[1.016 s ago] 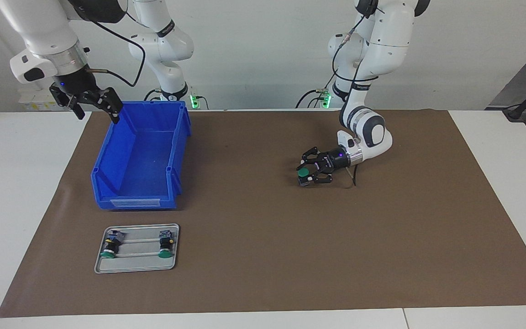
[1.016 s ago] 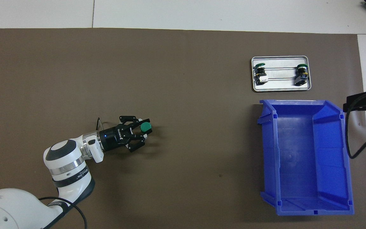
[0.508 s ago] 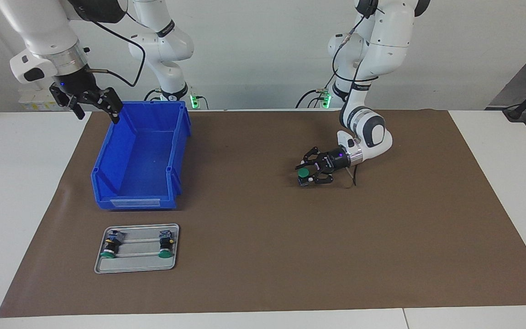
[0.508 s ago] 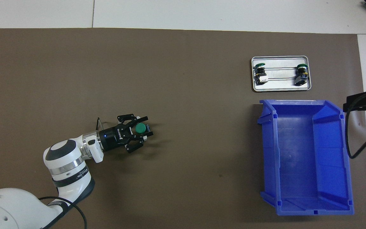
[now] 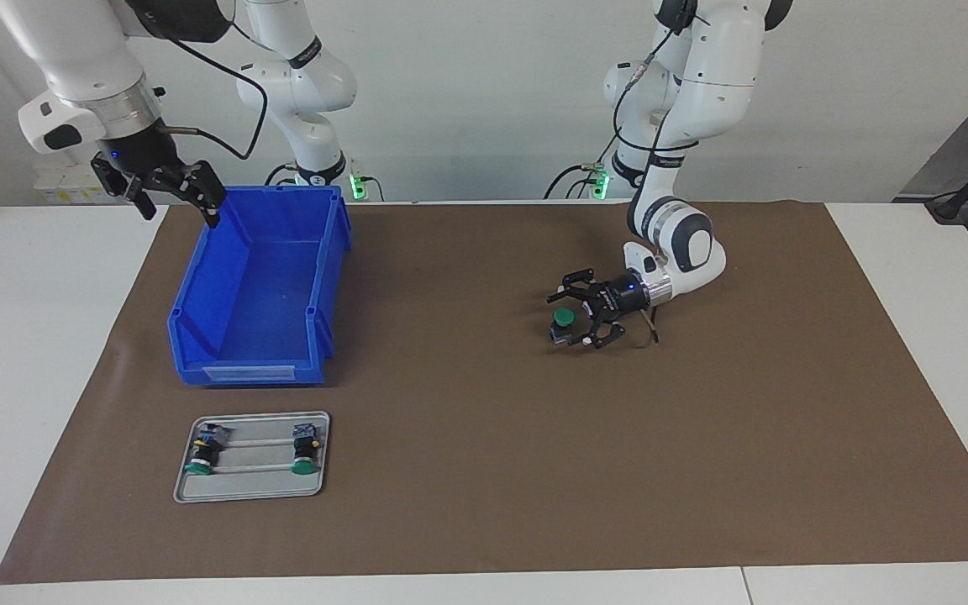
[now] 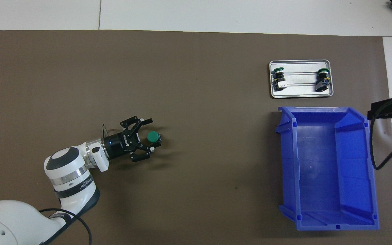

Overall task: Place and press button with both arms
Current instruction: 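Open the left gripper and draw it back from the button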

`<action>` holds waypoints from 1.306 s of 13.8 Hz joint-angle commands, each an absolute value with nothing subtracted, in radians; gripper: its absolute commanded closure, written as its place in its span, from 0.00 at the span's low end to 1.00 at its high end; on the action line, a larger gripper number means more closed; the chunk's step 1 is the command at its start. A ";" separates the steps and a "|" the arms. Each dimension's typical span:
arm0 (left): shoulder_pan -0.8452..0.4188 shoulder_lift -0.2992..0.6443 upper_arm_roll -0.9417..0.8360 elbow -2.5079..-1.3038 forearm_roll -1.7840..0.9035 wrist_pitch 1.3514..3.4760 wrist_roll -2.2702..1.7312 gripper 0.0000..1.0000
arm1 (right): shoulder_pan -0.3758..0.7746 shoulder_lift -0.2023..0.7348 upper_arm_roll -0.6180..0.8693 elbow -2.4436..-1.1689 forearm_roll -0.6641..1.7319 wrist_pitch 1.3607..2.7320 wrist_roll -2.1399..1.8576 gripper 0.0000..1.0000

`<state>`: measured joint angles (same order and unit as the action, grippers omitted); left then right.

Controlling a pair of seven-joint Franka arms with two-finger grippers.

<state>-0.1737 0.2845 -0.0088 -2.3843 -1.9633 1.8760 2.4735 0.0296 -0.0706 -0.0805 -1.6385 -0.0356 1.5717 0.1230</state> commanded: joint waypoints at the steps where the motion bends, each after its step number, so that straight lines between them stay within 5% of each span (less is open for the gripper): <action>1: -0.155 0.275 -0.005 -2.341 -1.922 1.878 2.395 0.02 | 0.029 -0.086 -0.080 -1.647 -0.034 1.563 0.129 0.00; 11: -0.133 0.261 -0.002 -2.067 -1.600 1.913 1.829 0.02 | 0.029 -0.086 -0.080 -1.647 -0.034 1.563 0.129 0.00; 14: -0.136 0.236 -0.002 -1.952 -1.333 1.946 1.530 0.02 | 0.029 -0.086 -0.080 -1.647 -0.034 1.563 0.129 0.00; 18: -0.152 0.134 -0.002 -1.939 -0.978 1.997 1.216 0.02 | 0.029 -0.086 -0.080 -1.647 -0.034 1.563 0.129 0.00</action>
<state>-0.1396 0.1934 -0.0048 -1.9203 -1.1097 1.9687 1.3310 0.0297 -0.0706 -0.0805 -1.6386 -0.0356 1.5717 0.1230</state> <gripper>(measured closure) 0.018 0.000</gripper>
